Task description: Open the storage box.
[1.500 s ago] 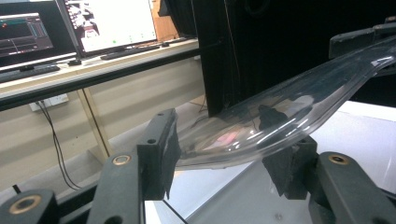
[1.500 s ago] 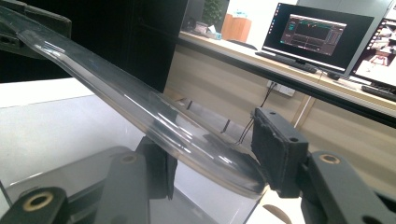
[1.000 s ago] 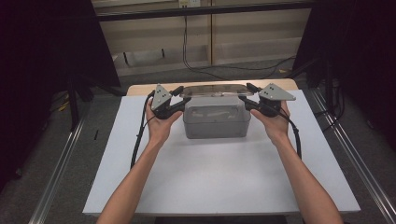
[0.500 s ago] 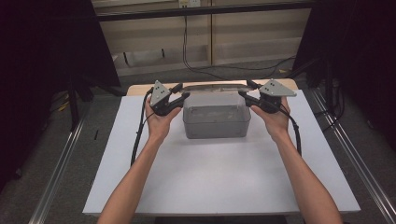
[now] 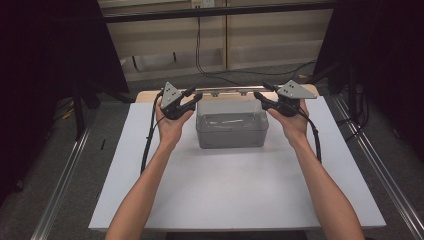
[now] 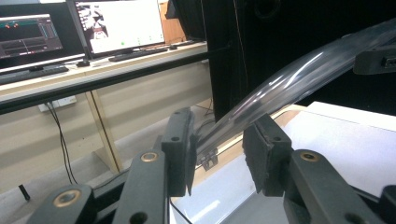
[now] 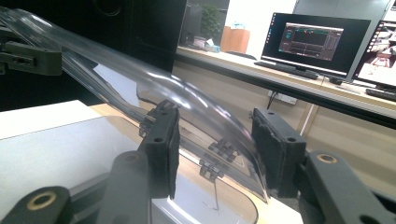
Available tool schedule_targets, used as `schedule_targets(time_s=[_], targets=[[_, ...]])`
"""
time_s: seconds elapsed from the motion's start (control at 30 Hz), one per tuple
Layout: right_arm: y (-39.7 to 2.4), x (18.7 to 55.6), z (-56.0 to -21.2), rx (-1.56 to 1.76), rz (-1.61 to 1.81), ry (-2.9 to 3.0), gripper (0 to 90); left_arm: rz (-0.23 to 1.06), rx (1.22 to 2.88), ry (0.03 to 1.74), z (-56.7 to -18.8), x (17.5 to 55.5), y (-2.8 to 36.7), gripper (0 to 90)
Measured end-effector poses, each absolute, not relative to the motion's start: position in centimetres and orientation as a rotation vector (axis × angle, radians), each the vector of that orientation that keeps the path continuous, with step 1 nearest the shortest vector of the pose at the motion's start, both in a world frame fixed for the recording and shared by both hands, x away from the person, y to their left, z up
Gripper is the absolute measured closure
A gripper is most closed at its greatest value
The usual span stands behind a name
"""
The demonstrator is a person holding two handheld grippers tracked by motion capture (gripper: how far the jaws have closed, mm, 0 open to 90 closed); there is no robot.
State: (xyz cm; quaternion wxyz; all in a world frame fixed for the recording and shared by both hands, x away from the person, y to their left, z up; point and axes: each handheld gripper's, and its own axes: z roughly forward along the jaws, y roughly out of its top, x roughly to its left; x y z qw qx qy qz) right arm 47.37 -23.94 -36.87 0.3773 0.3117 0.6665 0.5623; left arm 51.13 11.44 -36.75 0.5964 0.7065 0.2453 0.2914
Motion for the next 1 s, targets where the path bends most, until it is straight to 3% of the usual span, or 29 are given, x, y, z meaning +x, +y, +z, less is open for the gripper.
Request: schedule_targets(time_s=[1.0], targets=[[-25.2, 50.4, -37.5, 0.859, 1.453, 1.679, 64.4, 0.652, 1.623, 0.615, -36.9, 54.0, 11.5, 70.6]])
